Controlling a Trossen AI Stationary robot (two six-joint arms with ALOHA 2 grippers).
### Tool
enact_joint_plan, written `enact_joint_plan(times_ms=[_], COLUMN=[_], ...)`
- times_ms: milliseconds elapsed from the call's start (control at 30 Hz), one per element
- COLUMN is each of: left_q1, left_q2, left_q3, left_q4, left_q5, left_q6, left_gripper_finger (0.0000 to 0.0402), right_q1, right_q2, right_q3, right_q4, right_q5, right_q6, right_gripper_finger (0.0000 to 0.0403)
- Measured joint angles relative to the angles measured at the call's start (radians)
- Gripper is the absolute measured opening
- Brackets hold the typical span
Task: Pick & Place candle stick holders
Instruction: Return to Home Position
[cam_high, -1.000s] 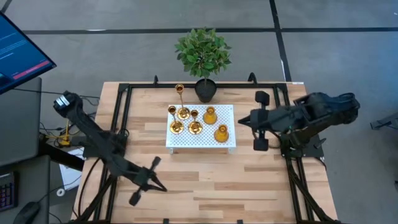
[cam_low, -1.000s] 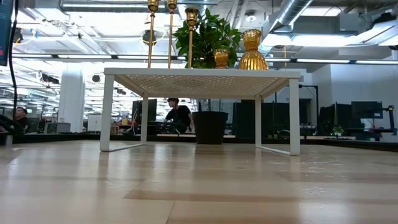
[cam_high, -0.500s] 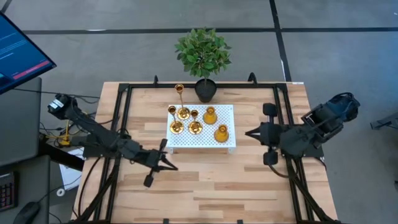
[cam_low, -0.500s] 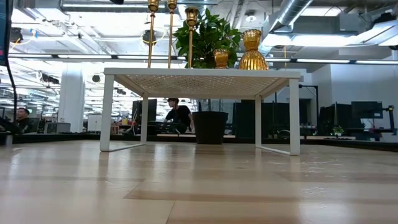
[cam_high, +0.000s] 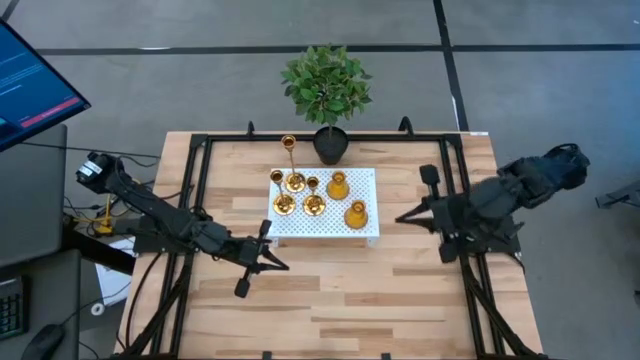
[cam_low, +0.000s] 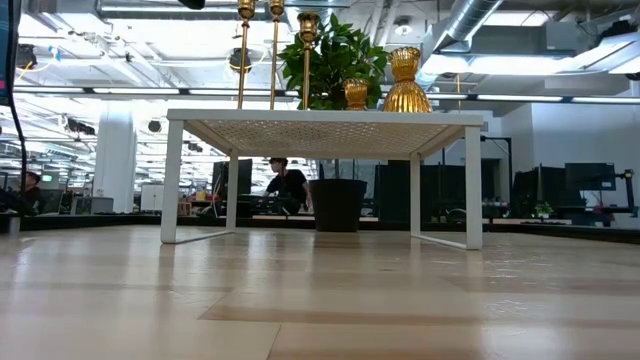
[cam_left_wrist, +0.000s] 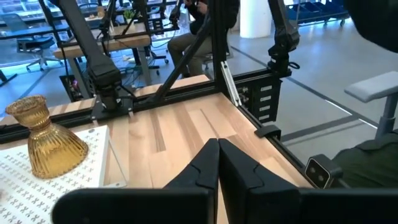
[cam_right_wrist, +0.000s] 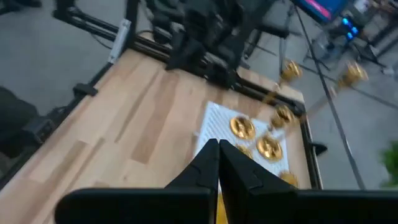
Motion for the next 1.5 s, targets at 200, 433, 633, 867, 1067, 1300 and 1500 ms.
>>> enact_joint_plan(times_ms=[200,433,633,867,1067,1300,1500], left_q1=[0.000,0.000,0.000,0.000,0.000,0.000,0.000], left_q2=[0.000,0.000,0.000,0.000,0.000,0.000,0.000], left_q3=[0.000,0.000,0.000,0.000,0.000,0.000,0.000], left_q4=[0.009,0.018,0.018,0.019,0.019,0.019,0.019], left_q5=[-0.001,-0.003,-0.003,-0.003,-0.003,-0.002,-0.002], left_q6=[-0.006,-0.007,-0.008,-0.007,-0.007,-0.007,-0.007], left_gripper_finger=[0.0005,0.0007,0.0005,0.0006,0.0006,0.0005,0.0007], right_q1=[-0.135,-0.290,-0.392,-0.469,-0.476,-0.476,-0.476], right_q2=[-0.196,-0.364,-0.446,-0.516,-0.614,-0.811,-0.967], right_q3=[-0.275,-0.459,-0.550,-0.676,-0.838,-1.014,-1.094], right_q4=[0.218,0.353,0.414,0.485,0.593,0.715,0.731], right_q5=[-0.128,-0.233,-0.362,-0.386,-0.385,-0.382,-0.352], right_q6=[0.003,-0.012,-0.036,-0.001,0.024,0.042,0.079], right_gripper_finger=[0.0000,0.0000,0.0000,0.0000,0.0000,0.0000,0.0000])
